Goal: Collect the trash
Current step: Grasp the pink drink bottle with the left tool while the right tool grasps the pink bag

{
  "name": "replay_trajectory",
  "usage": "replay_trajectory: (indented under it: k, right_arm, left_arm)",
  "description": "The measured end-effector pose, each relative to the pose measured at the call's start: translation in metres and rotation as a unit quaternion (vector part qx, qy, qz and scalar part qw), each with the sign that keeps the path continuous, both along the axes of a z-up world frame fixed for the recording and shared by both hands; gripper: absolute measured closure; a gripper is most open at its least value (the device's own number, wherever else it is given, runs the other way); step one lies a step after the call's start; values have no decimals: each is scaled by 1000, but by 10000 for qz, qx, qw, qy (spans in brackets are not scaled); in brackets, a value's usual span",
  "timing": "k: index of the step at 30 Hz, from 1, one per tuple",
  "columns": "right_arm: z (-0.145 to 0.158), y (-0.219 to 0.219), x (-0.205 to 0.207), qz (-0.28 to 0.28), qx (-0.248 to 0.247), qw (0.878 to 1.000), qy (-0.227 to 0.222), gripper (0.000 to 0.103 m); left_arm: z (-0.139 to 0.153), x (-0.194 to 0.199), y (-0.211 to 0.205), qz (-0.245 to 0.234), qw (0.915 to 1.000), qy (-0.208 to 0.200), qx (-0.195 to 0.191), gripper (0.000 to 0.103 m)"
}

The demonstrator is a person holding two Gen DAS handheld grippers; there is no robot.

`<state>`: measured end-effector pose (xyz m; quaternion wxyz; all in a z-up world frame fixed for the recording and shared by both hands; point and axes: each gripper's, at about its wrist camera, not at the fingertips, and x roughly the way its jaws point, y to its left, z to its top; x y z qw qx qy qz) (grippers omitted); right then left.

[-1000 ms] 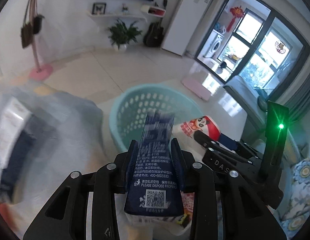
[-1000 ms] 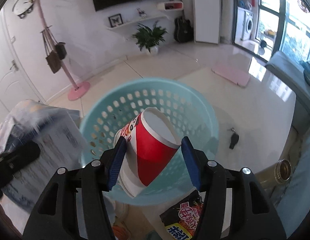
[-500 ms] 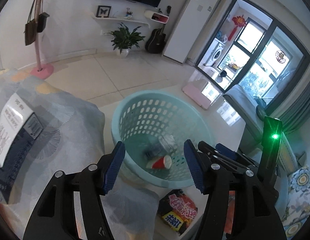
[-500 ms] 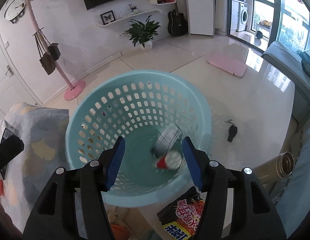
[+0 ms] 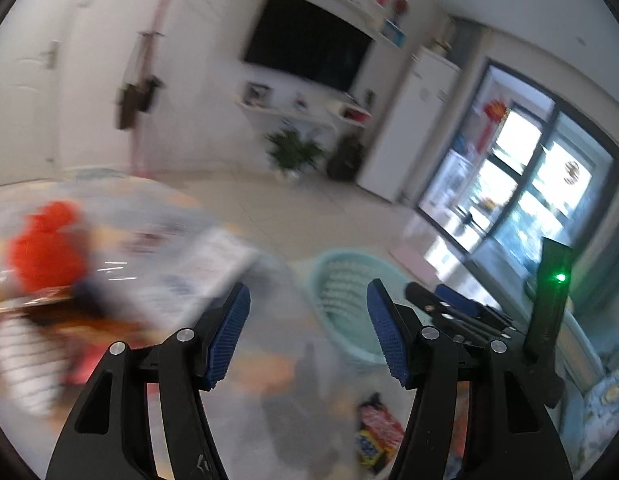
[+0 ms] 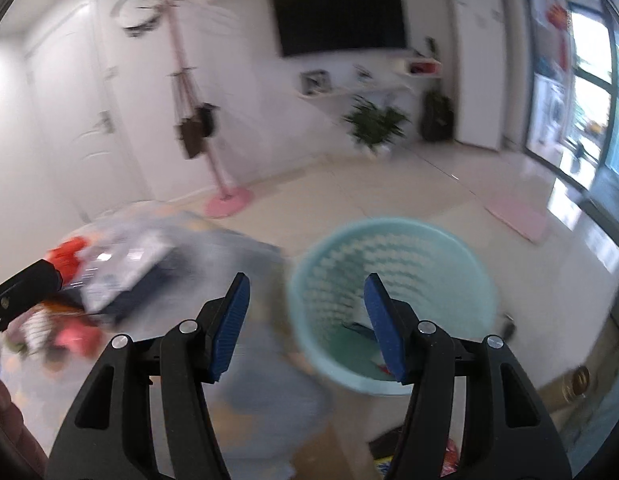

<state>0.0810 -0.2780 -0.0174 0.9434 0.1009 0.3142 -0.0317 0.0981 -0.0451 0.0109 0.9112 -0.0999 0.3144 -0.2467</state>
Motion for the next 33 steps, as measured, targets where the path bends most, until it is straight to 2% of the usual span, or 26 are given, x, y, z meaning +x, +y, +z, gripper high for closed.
replay_trajectory:
  k: [4,8,11,13,16,19,20,25,29,30,33]
  right_arm:
    - [14,54,-2,642,39,9978,-188,47]
    - [15,108,-1,1239,-56,9920,-231,55]
    - [7,145,2,1704,17,9851,-239,56]
    - [1,164,6,1870,28,9822,-177,57]
    - [-18,185,11,2080,54,9781,-23,56]
    - [-34,198,14,2187,35,9757,137,56]
    - [-38,200,16,2200,-6,9753,198,56]
    - [-42,201,19,2264,56,9737,249,56]
    - [-42,197,19,2306,144,9725,273,56]
    - [-42,198,19,2334,143,9719,270,56]
    - [-41,203,20,2448,84,9691,294,56]
  left_arm:
    - [15,-23,70,838,9958,-223,310,43]
    - [18,-35,141,1648,9837,-226,678,40]
    - [14,-37,180,1998,9756,-167,894,28]
    - [9,-33,201,2195,9692,-147,1107,26]
    - [-5,-16,224,2345,9605,112,1497,26]
    - [-16,-12,241,2255,9632,254,1439,26]
    - [-19,-9,246,2157,9670,333,1317,26]
    - [-35,-13,255,1889,9741,624,1074,31]
    - [-32,-29,245,1124,9860,908,828,31]
    - [-29,-31,241,985,9871,896,891,31]
    - [-21,-27,227,1002,9836,730,1309,27]
